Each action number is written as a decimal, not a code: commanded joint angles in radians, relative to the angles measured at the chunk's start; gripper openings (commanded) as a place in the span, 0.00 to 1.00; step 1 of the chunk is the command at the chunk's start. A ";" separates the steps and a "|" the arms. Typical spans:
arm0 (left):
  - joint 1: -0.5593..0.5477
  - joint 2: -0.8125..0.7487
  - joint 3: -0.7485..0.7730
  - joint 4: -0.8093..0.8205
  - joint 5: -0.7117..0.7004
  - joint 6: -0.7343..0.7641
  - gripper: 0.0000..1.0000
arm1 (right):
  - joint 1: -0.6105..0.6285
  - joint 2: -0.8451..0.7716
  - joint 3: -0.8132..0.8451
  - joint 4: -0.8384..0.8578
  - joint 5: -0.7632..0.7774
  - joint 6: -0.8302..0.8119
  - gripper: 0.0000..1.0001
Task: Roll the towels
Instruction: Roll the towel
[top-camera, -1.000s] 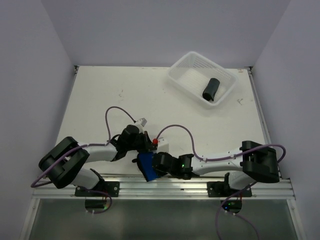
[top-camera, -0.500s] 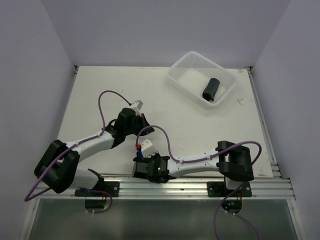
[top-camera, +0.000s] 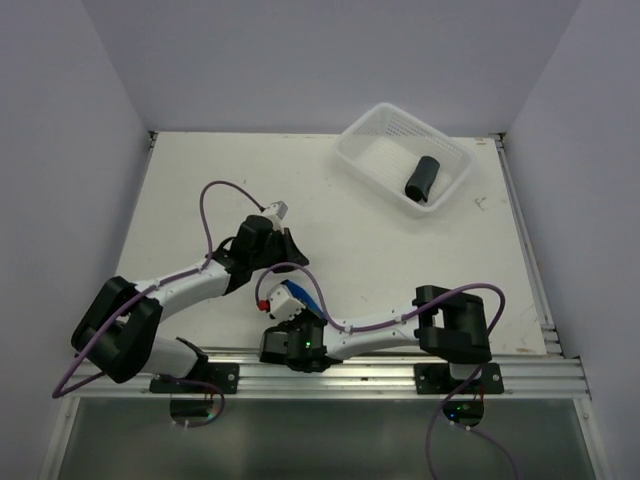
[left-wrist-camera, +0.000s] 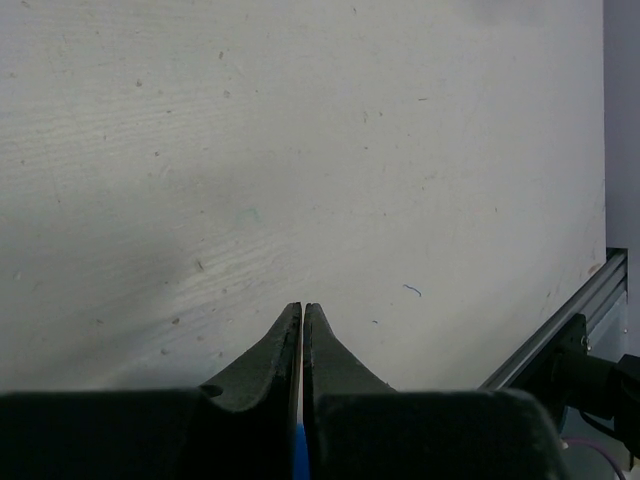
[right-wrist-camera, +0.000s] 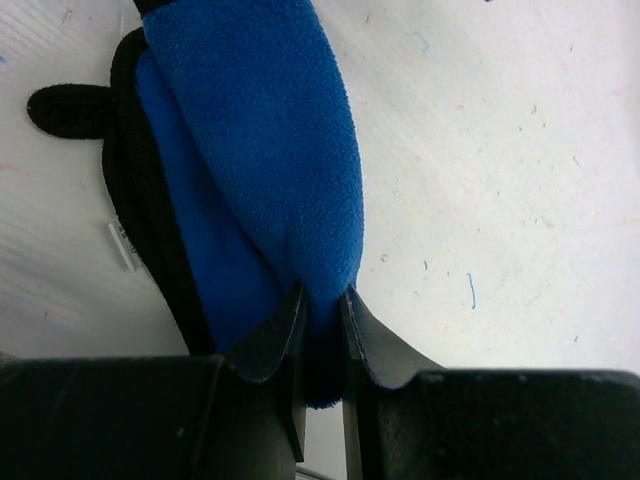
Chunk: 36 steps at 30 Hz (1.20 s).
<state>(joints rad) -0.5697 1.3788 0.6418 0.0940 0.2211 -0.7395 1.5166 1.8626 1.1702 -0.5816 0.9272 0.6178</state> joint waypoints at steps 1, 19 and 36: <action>0.007 -0.012 0.016 0.015 0.030 0.009 0.07 | 0.010 0.001 -0.003 0.049 0.042 -0.119 0.00; 0.077 -0.069 0.082 -0.126 -0.115 0.057 0.07 | -0.071 0.098 0.054 0.083 0.010 -0.017 0.00; 0.149 0.019 0.194 -0.146 -0.059 0.109 0.07 | -0.151 0.123 0.123 0.018 -0.053 0.198 0.00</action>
<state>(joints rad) -0.4263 1.3830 0.8017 -0.0490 0.1322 -0.6601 1.3624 2.0075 1.3212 -0.5457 0.8982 0.7551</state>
